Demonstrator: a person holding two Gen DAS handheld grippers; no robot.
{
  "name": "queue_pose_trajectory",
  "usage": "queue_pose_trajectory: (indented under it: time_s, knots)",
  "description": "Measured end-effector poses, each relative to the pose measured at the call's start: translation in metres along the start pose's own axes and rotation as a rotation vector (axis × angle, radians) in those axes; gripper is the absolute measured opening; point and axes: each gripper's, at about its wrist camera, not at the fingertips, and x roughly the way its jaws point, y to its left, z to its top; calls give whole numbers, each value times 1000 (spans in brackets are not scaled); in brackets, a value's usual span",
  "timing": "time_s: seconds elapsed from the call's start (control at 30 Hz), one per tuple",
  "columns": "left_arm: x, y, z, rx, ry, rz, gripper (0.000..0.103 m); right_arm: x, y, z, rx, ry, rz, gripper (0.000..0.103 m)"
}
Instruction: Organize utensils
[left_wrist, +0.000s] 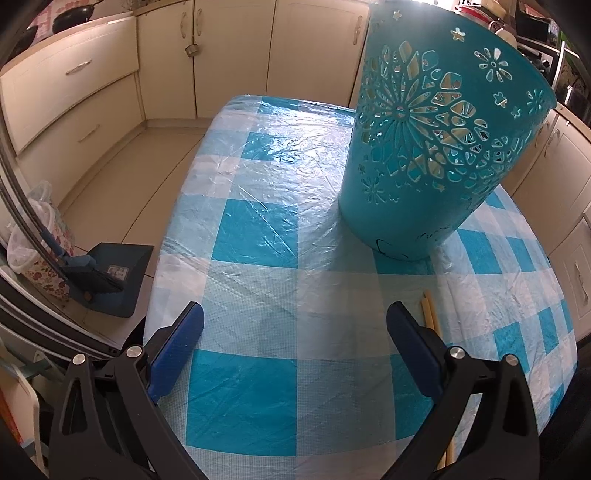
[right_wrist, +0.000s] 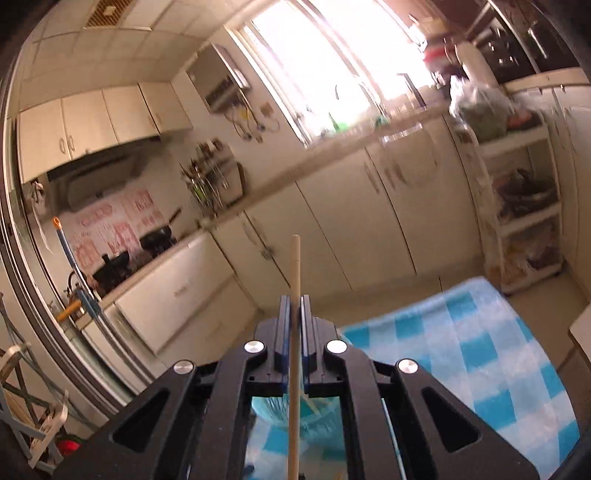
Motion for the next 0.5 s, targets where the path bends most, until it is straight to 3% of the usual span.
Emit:
queue_pose_trajectory:
  time_s: [0.1,0.23,0.5]
  knots:
    - [0,0,-1,-6,-1,-3,95,34,20,11,-24,-107,-19,6]
    - [-1,2,-2,-14,-4,-12,95,77,20,1,-46,-145,-92,6]
    - [0,0,-3,-12,-4,-21,95,84,16,-32,-95,-52,-131,11]
